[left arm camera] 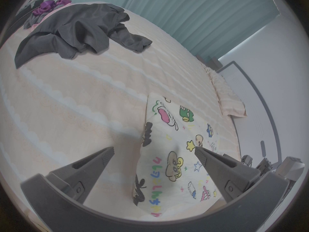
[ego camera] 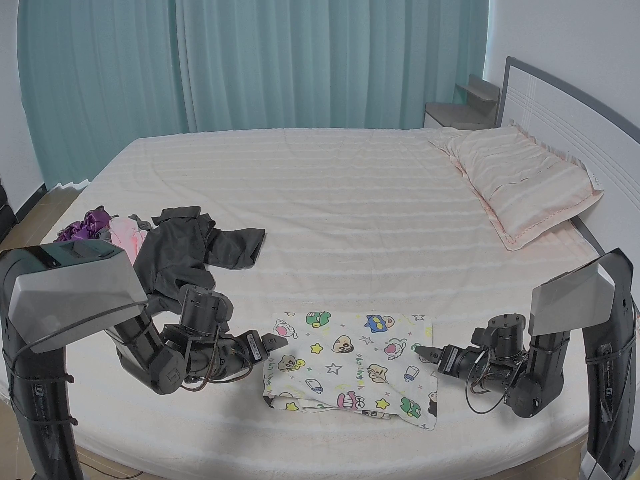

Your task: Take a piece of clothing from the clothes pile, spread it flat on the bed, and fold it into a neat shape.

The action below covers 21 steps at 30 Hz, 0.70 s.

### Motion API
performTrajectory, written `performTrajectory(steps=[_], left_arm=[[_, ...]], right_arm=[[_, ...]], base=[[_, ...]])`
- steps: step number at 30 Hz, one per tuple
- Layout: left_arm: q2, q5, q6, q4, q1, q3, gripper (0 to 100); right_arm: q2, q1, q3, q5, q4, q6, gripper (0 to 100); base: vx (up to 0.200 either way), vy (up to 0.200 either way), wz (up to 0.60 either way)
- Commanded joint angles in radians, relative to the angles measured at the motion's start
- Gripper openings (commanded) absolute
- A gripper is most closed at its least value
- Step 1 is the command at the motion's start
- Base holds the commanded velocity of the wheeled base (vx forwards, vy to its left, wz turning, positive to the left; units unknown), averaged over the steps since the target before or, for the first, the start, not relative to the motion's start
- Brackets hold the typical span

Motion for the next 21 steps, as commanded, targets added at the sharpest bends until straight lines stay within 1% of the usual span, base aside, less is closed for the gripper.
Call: performTrajectory(steps=[1,3,4,8,10,12,15,17,18,20,21], left_arm=[[0.057,0.009,0.027,-0.001,-0.019,-0.023,100],[0.060,0.009,0.030,-0.001,-0.023,-0.029,100],[0.066,0.008,0.028,-0.001,-0.040,-0.046,100],[0.096,0.009,0.030,0.002,-0.060,-0.101,100],[0.113,0.009,0.030,0.008,-0.073,-0.143,100],[0.121,0.013,0.030,0.008,-0.079,-0.152,100],[0.135,0.040,0.036,0.007,-0.086,-0.162,100],[0.147,0.055,0.067,0.005,-0.089,-0.164,100],[0.149,0.057,0.077,0.005,-0.089,-0.164,0],[0.149,0.057,0.091,0.010,-0.089,-0.169,0],[0.149,0.057,0.091,0.011,-0.089,-0.169,0]], right_arm=[[0.025,0.049,-0.051,0.010,0.030,0.000,100],[0.025,0.060,-0.061,0.010,0.032,0.000,100],[0.025,0.071,-0.066,0.010,0.035,-0.002,100],[0.040,0.081,-0.068,0.014,0.038,-0.005,100],[0.057,0.106,-0.071,0.019,0.038,-0.005,100],[0.065,0.110,-0.077,0.019,0.038,-0.007,100],[0.068,0.109,-0.084,0.021,0.038,-0.008,100],[0.068,0.109,-0.088,0.021,0.038,-0.014,100],[0.069,0.109,-0.091,0.021,0.040,-0.016,100],[0.074,0.110,-0.107,0.021,0.044,-0.019,100],[0.075,0.109,-0.112,0.021,0.050,-0.020,0]], base=[[0.000,0.000,0.00],[0.000,0.000,0.00],[0.000,0.000,0.00],[0.000,0.000,0.00],[0.000,0.000,0.00],[0.000,0.000,0.00],[0.000,0.000,0.00],[0.000,0.000,0.00],[0.000,0.000,0.00],[0.000,0.000,0.00],[0.000,0.000,0.00]])
